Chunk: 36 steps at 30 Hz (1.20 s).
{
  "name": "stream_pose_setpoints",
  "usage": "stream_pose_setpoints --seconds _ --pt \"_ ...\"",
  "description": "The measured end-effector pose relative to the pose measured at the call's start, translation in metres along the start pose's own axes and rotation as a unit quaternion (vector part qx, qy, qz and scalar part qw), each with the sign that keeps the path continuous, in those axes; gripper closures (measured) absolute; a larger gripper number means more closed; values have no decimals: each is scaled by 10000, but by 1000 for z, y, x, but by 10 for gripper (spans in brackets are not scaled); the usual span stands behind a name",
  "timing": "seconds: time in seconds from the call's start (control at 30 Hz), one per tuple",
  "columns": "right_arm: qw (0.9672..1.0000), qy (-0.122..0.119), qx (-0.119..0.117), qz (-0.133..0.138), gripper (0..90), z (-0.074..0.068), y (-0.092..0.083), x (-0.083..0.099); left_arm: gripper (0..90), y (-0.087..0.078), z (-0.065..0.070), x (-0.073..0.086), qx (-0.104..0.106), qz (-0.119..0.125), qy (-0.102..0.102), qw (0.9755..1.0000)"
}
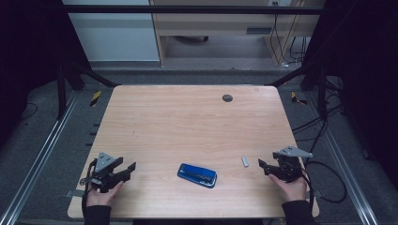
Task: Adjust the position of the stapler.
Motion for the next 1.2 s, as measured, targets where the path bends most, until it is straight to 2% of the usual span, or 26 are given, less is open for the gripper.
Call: stream_pose_setpoints --seconds 0.1,0.23,0.27,0.33,0.4,0.43,0.47,0.67,0.7,0.77,0.83,0.87,0.93,1.13,1.2 --pt "9999 -3 -98 -71 337 -3 -1 -1 413 1 1 1 -3 -55 54 10000" --pt "9997 -96 -195 -117 346 -11 -3 -5 425 1 2 0 69 35 19 10000" --pt "9995 -216 -222 -88 348 -13 -3 -7 425 0 1 0 62 35 11 10000" --pt "9992 -267 -278 -128 355 -19 -4 -10 430 1 1 0 85 17 25 10000" --pt "9983 -425 -397 -96 355 -28 -4 -16 429 1 0 1 83 -31 33 10000" --pt "9983 -425 -397 -96 355 -28 -4 -16 429 2 0 1 74 -33 39 10000" --pt "9973 -483 -544 -114 356 -36 -5 -20 429 2 0 1 87 -39 51 9999" --pt "9943 -701 -788 -177 353 -49 -7 -32 426 4 1 2 95 -154 81 9998" --pt "9923 -812 -917 -202 347 -56 -8 -37 425 5 2 2 119 -171 60 9998" --pt "9912 -876 -963 -243 346 -59 -8 -40 424 5 2 3 124 -217 75 9997" --pt "9874 -1068 -1126 -302 346 -69 -8 -48 424 5 2 4 144 -248 76 9996" --pt "9874 -1068 -1126 -302 346 -69 -8 -48 424 5 3 4 166 -263 76 9995" --pt "9846 -1218 -1213 -331 346 -76 -7 -54 424 6 3 4 145 -276 72 9995" --pt "9750 -1617 -1450 -470 345 -97 -4 -69 421 6 4 5 170 -331 73 9993" --pt "9708 -1718 -1588 -534 346 -106 -1 -76 422 5 5 4 171 -357 86 9992"
Point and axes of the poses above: each handheld gripper's, and its own axes: y roughly forward along the jaws, x roughly out of its underside, z roughly to its right, the point moved 9 cm from there along y, roughly forward along the jaws, and after that the axes turned 5 degrees about -y, right-handed, at the moved point
